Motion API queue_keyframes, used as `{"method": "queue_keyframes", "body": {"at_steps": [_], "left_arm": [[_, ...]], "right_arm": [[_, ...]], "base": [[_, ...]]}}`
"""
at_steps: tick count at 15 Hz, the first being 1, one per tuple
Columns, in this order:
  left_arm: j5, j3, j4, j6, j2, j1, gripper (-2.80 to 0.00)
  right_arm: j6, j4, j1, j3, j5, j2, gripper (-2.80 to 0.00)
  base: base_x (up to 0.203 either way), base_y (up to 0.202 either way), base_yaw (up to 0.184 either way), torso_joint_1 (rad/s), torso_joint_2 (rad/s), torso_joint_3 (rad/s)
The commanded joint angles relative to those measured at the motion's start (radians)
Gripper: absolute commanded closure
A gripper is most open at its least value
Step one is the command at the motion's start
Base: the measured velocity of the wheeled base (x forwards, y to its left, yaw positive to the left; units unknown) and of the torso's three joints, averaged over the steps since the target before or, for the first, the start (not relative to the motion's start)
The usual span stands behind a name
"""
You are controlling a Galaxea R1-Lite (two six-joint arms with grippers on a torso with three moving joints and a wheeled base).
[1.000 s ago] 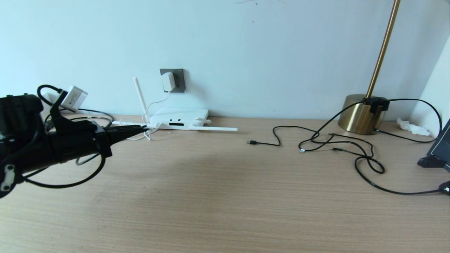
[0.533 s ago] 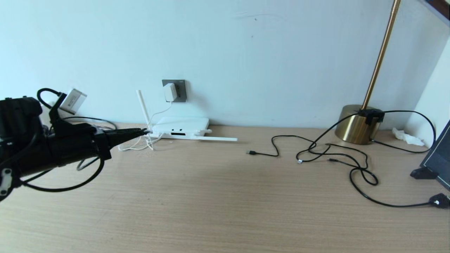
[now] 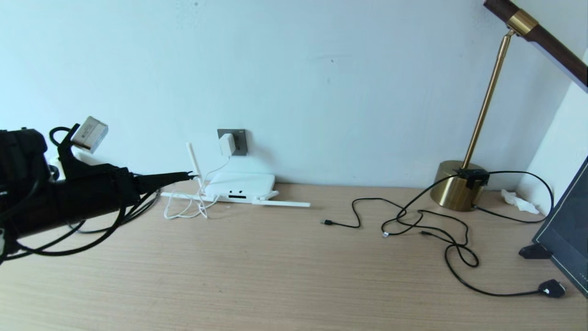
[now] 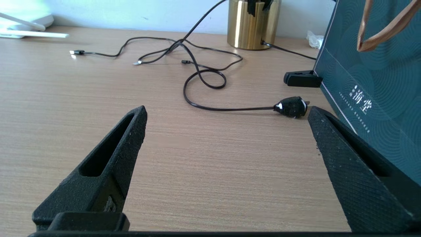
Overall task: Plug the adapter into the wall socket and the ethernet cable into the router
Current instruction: Align cable and router interface
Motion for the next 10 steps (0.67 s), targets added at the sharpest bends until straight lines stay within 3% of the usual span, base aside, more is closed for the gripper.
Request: {"method": "queue_keyframes", "body": {"at_steps": [1,7,10], "left_arm": [[-0.014,0.004,-0.003,-0.125,-0.037,-0.010,0.00],[-0.029,-0.072,-0.003,-0.768,-0.116,-0.077,0.00],[-0.125,-0.134,-0.009,-1.059,-0.147,-0.077,0.00]], "right_arm": [[0.000,-0.001,0.000,0.013,0.000,0.000,-2.80],[0.000,-0.001,0.000,0.013,-0.001,0.000,-2.80],[0.008,-0.001,0.000,0.013,-0.001,0.000,-2.80]], "base": [[0.000,0.000,0.000,0.052,-0.16,-0.090],[0.000,0.000,0.000,0.010,-0.02,-0.015],[0.000,0.000,0.000,0.000,0.00,0.000]]}}
